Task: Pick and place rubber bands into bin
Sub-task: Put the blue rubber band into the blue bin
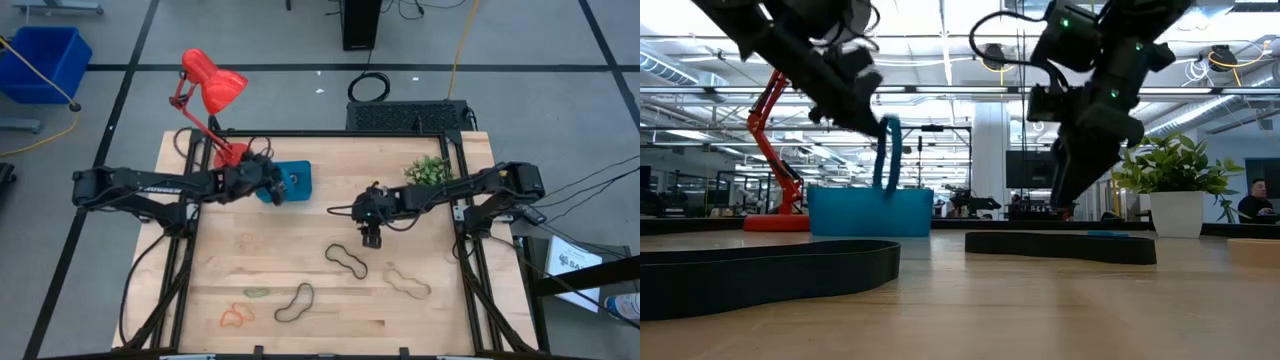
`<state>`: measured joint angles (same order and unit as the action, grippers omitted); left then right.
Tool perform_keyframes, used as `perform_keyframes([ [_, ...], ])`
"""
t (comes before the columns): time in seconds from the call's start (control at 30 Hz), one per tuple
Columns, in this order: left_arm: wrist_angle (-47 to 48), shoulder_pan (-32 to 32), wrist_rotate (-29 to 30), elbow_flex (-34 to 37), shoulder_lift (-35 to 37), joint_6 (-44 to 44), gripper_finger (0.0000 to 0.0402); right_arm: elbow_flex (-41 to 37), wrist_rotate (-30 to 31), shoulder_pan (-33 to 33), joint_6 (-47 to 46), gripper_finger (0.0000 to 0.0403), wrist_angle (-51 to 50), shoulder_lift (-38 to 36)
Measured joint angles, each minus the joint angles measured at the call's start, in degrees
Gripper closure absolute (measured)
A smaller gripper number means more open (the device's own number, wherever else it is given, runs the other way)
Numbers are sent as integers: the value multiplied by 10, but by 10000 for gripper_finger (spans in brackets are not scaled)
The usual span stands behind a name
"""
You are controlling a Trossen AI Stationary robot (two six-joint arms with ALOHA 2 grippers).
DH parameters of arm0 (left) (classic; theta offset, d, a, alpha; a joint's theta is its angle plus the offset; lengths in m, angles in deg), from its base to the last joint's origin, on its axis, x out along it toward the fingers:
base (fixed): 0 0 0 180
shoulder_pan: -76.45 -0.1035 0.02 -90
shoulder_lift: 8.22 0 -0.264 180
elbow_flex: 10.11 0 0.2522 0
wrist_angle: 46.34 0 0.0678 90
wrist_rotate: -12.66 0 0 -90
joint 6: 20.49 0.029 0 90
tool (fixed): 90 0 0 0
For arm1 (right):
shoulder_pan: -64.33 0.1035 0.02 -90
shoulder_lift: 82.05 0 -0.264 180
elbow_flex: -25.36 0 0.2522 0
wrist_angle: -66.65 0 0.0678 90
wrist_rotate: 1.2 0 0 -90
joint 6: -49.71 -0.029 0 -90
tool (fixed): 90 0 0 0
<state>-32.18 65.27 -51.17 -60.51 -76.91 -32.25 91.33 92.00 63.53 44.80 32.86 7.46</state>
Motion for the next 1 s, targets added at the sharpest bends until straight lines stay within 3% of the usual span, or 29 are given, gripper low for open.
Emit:
perform_keyframes([
  [0.17,20,-44,-3,0,-31,-24,398,-10,0,-12,-11,203,1,0],
  [0.37,29,-69,-46,0,-79,-39,395,-10,0,-25,-13,200,19,0],
  [0.67,30,-70,-70,0,-136,-54,386,-10,0,-33,-14,201,26,0],
  [1.0,25,-70,-82,0,-139,-51,368,-10,-1,-33,-15,198,27,0],
])
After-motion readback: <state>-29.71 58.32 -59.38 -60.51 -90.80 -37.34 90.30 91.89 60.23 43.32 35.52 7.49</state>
